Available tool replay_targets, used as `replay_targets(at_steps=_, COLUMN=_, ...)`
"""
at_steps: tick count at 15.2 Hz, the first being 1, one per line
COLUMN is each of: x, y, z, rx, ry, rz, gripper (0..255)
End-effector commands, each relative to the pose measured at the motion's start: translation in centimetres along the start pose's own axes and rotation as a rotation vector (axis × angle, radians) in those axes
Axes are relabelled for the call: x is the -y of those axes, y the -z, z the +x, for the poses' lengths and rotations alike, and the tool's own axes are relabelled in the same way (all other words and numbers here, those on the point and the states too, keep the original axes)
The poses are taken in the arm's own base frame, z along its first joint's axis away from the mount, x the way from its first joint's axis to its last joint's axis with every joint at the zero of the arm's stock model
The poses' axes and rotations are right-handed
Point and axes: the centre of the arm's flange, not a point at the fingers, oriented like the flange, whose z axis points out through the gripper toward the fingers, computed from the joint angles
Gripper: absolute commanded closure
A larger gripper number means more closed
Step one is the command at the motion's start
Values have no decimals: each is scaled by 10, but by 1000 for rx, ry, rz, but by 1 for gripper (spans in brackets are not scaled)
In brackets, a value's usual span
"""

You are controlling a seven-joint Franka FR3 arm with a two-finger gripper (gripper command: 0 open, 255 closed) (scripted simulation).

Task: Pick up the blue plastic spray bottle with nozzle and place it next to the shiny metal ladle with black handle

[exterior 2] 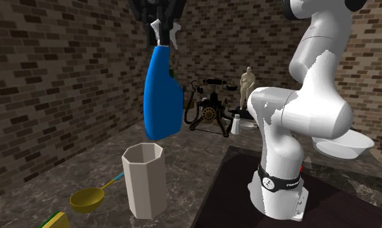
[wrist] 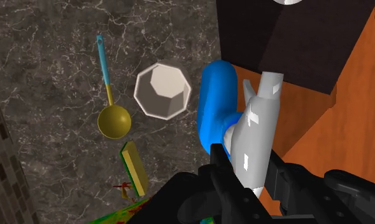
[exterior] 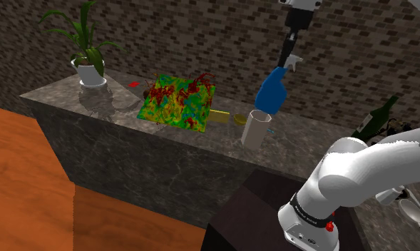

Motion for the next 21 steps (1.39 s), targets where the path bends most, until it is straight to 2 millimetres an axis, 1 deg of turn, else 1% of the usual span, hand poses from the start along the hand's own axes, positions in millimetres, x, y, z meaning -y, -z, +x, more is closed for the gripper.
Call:
replay_targets(at_steps=1, x=0, y=10, z=0, rx=0, ry=0, rz=0, gripper=255)
replay_targets(at_steps=11, x=-1, y=61, z=1, rx=0, ry=0, rz=0, gripper=255)
replay_targets(at_steps=21, x=34, y=35, z=-124, rx=0, ry=0, rz=0, gripper=255)
